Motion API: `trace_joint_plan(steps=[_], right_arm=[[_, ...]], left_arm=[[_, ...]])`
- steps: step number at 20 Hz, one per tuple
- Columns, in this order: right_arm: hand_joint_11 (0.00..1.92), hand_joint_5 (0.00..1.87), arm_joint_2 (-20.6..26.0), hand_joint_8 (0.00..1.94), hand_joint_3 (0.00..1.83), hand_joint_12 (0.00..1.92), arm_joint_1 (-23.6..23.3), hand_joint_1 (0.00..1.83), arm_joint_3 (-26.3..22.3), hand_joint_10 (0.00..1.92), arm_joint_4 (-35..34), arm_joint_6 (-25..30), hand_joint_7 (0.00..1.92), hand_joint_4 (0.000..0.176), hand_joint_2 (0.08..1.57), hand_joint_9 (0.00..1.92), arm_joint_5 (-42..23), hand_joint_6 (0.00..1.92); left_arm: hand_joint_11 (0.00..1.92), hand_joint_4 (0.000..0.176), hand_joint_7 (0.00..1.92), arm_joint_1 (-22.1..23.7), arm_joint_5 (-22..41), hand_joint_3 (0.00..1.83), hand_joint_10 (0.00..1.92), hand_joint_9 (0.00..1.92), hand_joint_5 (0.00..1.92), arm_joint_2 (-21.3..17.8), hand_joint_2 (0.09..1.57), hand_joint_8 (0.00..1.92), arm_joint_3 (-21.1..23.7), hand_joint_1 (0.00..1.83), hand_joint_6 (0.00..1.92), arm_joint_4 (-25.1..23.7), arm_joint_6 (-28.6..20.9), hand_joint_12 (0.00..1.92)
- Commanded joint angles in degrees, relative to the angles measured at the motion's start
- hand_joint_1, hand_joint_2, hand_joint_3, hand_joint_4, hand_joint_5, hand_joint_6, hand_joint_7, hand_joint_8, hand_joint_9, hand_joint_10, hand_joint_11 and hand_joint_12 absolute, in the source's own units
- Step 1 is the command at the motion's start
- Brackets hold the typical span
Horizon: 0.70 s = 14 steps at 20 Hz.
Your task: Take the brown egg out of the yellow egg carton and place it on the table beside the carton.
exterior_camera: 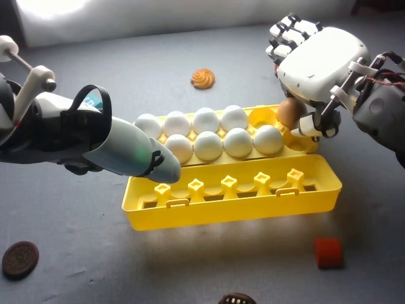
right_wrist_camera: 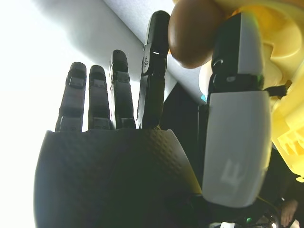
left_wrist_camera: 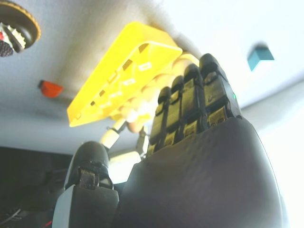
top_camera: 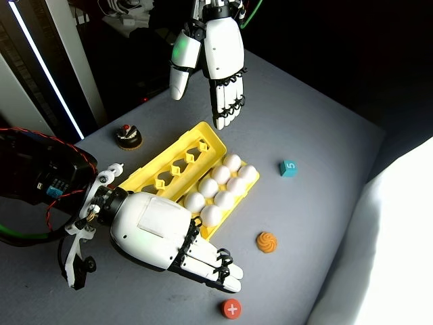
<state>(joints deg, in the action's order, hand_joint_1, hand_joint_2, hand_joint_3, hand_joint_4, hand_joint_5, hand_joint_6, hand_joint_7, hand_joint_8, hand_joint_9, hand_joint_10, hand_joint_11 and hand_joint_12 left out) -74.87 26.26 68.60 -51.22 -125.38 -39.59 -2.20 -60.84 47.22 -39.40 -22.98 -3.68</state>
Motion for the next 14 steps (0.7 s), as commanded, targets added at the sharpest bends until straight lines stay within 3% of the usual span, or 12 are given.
trace_joint_plan(steps=[1,4,6,8,10,11,13,14], right_arm=[[0.0,1.15,0.4,0.0,0.0,0.0,-1.0,1.14,0.3,0.0,3.3,-0.1,0.24,0.0,1.04,0.01,-5.5,0.7],[0.0,1.12,0.3,0.0,0.0,0.0,-1.6,1.11,0.3,0.0,3.3,-0.1,0.22,0.007,1.06,0.0,-5.6,0.75],[0.0,1.14,0.3,0.0,0.0,0.0,-2.2,1.13,0.3,0.0,3.2,-0.1,0.23,0.0,1.05,0.01,-5.6,0.72],[0.0,1.14,0.4,0.0,0.0,0.0,-2.8,1.12,0.3,0.0,3.2,-0.1,0.23,0.018,1.05,0.0,-5.6,0.72],[0.0,1.14,0.5,0.0,0.0,0.0,-3.5,1.12,0.2,0.0,3.2,-0.2,0.23,0.021,1.05,0.0,-5.9,0.72],[0.0,1.17,0.8,0.0,0.0,0.0,-3.7,1.13,0.1,0.0,3.2,-0.3,0.27,0.0,1.04,0.02,-6.0,0.67],[0.0,1.2,2.1,0.0,0.0,0.0,-4.2,1.16,-0.4,0.0,3.2,-0.4,0.28,0.0,1.02,0.03,-6.0,0.61],[0.0,1.16,3.1,0.0,0.0,0.0,-4.3,1.13,-0.6,0.0,3.2,-0.5,0.23,0.0,1.04,0.0,-6.0,0.68]], left_arm=[[0.0,0.0,0.09,0.6,2.1,0.0,0.01,0.09,0.09,-0.2,1.23,0.01,-0.3,0.0,0.01,-1.8,0.1,0.24],[0.0,0.0,0.1,0.6,2.1,0.0,0.0,0.1,0.11,-0.2,1.24,0.01,-0.3,0.0,0.01,-1.8,0.0,0.26],[0.0,0.0,0.08,0.6,2.1,0.0,0.0,0.07,0.07,-0.2,1.24,0.01,-0.3,0.0,0.01,-2.0,-0.1,0.15],[0.0,0.0,0.09,0.6,2.1,0.0,0.0,0.08,0.08,-0.2,1.25,0.01,-0.4,0.0,0.01,-2.1,-0.1,0.17],[0.0,0.0,0.09,0.6,2.0,0.0,0.0,0.08,0.08,-0.2,1.25,0.01,-0.4,0.0,0.01,-2.1,-0.1,0.17],[0.0,0.0,0.08,0.6,2.0,0.0,0.0,0.08,0.07,-0.2,1.25,0.0,-0.4,0.0,0.0,-2.1,-0.1,0.19],[0.0,0.0,0.08,0.7,2.0,0.0,0.0,0.09,0.08,-0.1,1.25,0.0,-0.4,0.0,0.0,-2.1,-0.1,0.19],[0.0,0.0,0.1,0.7,2.0,0.0,0.0,0.1,0.09,-0.1,1.24,0.0,-0.4,0.0,0.0,-2.1,-0.1,0.24]])
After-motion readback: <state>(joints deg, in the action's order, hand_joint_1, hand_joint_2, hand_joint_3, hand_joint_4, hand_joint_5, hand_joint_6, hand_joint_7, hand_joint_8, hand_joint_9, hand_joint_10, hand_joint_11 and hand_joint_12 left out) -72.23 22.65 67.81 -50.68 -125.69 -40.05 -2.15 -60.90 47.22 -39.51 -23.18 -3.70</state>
